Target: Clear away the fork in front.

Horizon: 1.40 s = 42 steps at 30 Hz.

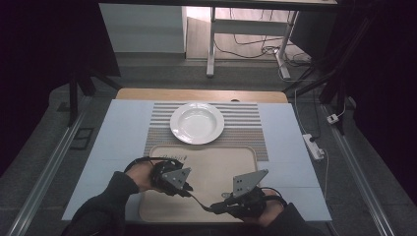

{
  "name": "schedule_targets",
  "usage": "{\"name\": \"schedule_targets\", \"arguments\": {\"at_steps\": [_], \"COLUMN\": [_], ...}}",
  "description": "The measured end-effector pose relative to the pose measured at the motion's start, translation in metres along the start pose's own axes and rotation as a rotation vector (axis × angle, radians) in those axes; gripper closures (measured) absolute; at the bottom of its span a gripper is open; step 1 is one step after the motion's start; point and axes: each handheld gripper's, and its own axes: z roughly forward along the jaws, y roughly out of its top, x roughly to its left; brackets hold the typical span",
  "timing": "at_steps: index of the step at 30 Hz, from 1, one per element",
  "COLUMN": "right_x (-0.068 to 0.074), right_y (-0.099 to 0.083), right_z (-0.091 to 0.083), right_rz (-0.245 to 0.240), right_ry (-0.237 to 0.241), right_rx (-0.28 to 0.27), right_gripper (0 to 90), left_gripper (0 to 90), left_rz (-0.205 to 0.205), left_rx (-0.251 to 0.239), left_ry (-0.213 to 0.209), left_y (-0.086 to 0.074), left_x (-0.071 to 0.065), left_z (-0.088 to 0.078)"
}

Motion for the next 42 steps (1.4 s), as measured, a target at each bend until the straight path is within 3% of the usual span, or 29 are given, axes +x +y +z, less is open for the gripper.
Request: {"name": "schedule_targets", "arguments": {"at_steps": [3,5,7,9,13,17,23,28,29,30,32,33,35,36,37,38,41,42], "right_x": [-0.001,-0.003,-0.006,-0.007,-0.008,-0.011,-0.015,-0.015,-0.015,-0.015,-0.015,-0.015,-0.012,-0.011,-0.010,-0.009,-0.006,-0.006], "right_y": [-0.001,-0.001,-0.002,-0.002,-0.002,-0.006,-0.015,-0.022,-0.023,-0.025,-0.027,-0.027,-0.028,-0.028,-0.029,-0.030,-0.033,-0.034], "right_z": [0.000,-0.002,-0.003,-0.008,-0.014,-0.019,-0.024,-0.031,-0.033,-0.034,-0.035,-0.035,-0.037,-0.038,-0.039,-0.040,-0.043,-0.044], "right_rz": [-0.019,-0.023,-0.016,-0.019,-0.039,0.004,0.073,0.119,0.124,0.134,0.146,0.146,0.162,0.166,0.167,0.171,0.186,0.186], "right_ry": [-0.027,-0.088,-0.085,-0.149,-0.218,-0.294,-0.429,-0.471,-0.483,-0.488,-0.518,-0.518,-0.540,-0.540,-0.540,-0.544,-0.558,-0.566], "right_rx": [0.027,0.030,0.026,0.017,0.007,0.000,0.032,0.020,0.026,0.023,0.026,0.026,0.034,0.028,0.027,0.023,0.018,0.015], "right_gripper": [85.2,78.9,77.9,70.3,58.8,46.7,33.2,27.6,26.6,25.1,21.2,21.2,19.6,19.3,18.2,17.2,13.9,12.6], "left_gripper": [83.3,86.3,86.3,86.4,86.4,86.4,86.3,86.3,86.3,86.3,86.3,86.3,86.3,86.3,86.3,86.3,86.2,86.2], "left_rz": [0.024,0.034,0.000,-0.057,-0.162,-0.260,-0.410,-0.479,-0.517,-0.517,-0.581,-0.581,-0.646,-0.646,-0.683,-0.683,-0.769,-0.769], "left_rx": [0.012,0.022,0.010,0.010,0.014,0.022,0.017,0.006,0.013,0.013,0.023,0.023,0.014,0.014,0.013,0.013,-0.005,-0.005], "left_ry": [-0.025,-0.052,-0.068,-0.071,-0.048,-0.033,-0.020,0.005,0.018,0.018,0.041,0.041,0.062,0.062,0.078,0.078,0.105,0.105], "left_y": [0.000,0.000,0.000,0.000,-0.003,-0.008,-0.012,-0.014,-0.016,-0.016,-0.019,-0.019,-0.022,-0.022,-0.023,-0.023,-0.027,-0.027], "left_x": [-0.001,-0.002,-0.001,0.001,0.001,-0.001,-0.003,-0.008,-0.011,-0.011,-0.015,-0.015,-0.018,-0.018,-0.021,-0.021,-0.025,-0.025], "left_z": [0.003,0.005,0.006,0.003,0.000,-0.003,-0.003,-0.005,-0.005,-0.005,-0.006,-0.006,-0.007,-0.007,-0.008,-0.008,-0.009,-0.009]}}
